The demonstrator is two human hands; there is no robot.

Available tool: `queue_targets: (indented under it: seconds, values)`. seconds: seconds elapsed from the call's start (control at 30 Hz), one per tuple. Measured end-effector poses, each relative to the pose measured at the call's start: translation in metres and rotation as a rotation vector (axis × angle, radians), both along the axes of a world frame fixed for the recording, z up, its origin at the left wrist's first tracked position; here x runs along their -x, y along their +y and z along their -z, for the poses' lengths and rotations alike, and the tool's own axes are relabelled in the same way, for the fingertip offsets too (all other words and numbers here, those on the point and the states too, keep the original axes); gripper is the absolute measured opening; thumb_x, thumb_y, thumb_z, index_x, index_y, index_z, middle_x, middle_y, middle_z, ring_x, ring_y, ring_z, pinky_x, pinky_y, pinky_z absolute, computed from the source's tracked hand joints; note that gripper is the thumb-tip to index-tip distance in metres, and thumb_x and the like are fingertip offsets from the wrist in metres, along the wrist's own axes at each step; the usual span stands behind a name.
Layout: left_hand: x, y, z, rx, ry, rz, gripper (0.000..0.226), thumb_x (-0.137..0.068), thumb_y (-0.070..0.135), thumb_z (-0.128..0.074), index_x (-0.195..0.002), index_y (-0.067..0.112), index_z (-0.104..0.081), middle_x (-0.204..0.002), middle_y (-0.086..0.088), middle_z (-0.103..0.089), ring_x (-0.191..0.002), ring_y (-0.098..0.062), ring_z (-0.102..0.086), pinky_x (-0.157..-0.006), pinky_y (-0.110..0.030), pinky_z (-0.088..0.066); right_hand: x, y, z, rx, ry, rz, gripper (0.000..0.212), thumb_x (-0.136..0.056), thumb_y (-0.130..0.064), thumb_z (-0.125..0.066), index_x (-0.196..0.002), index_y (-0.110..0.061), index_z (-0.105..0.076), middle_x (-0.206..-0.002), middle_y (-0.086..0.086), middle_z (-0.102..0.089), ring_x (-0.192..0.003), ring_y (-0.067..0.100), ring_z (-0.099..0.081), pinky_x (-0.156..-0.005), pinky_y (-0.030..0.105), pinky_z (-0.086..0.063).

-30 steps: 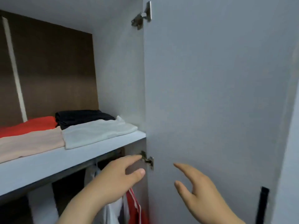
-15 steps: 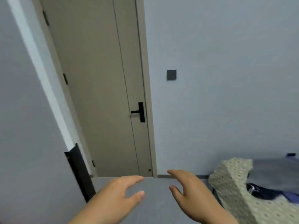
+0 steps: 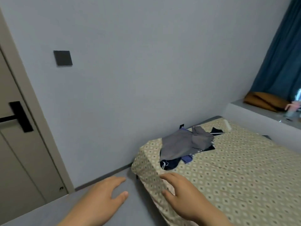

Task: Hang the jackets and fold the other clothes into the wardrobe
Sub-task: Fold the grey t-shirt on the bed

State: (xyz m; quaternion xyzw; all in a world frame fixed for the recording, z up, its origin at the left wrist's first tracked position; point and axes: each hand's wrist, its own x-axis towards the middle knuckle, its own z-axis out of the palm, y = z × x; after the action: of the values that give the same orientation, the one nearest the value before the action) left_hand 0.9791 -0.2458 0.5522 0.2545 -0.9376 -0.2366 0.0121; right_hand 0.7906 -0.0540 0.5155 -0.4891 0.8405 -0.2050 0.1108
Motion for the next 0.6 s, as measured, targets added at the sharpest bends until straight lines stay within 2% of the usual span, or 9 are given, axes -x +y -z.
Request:
queue_targets:
  seconds: [0.13, 0.33, 0.6]
  values:
    - [0.043, -0.028, 0.02, -0.008, 0.005, 0.076, 0.053, -0.096, 0.054, -0.048, -0.146, 0.038, -0.039, -0.151, 0.02, -0.038, -0.137, 0.004, -0.034, -0.106, -0.008, -0.019, 0.035, 0.001, 0.003, -0.027, -0.029, 0.138, 0.048, -0.097, -0.042, -0.049, -0.145, -0.036, -0.042, -0.146, -0.018, -0.043, -0.132, 0.002, -0.039, -0.102, 0.012, -0.027]
    - [0.134, -0.04, 0.051, -0.115, -0.034, 0.201, 0.051, -0.095, 0.049, -0.053, -0.143, 0.035, -0.045, -0.147, 0.018, -0.044, -0.135, -0.001, -0.039, -0.11, -0.02, -0.03, 0.082, 0.022, 0.012, 0.022, -0.112, 0.339, 0.048, -0.099, -0.041, -0.048, -0.146, -0.037, -0.04, -0.146, -0.021, -0.041, -0.133, -0.001, -0.037, -0.105, 0.016, -0.028]
    - [0.281, -0.02, 0.085, -0.143, -0.151, 0.348, 0.051, -0.092, 0.053, -0.054, -0.14, 0.036, -0.048, -0.144, 0.017, -0.048, -0.129, -0.003, -0.046, -0.104, -0.022, -0.037, 0.186, 0.086, 0.043, 0.024, -0.224, 0.549, 0.049, -0.099, -0.041, -0.05, -0.146, -0.037, -0.039, -0.15, -0.021, -0.038, -0.135, -0.002, -0.036, -0.105, 0.016, -0.029]
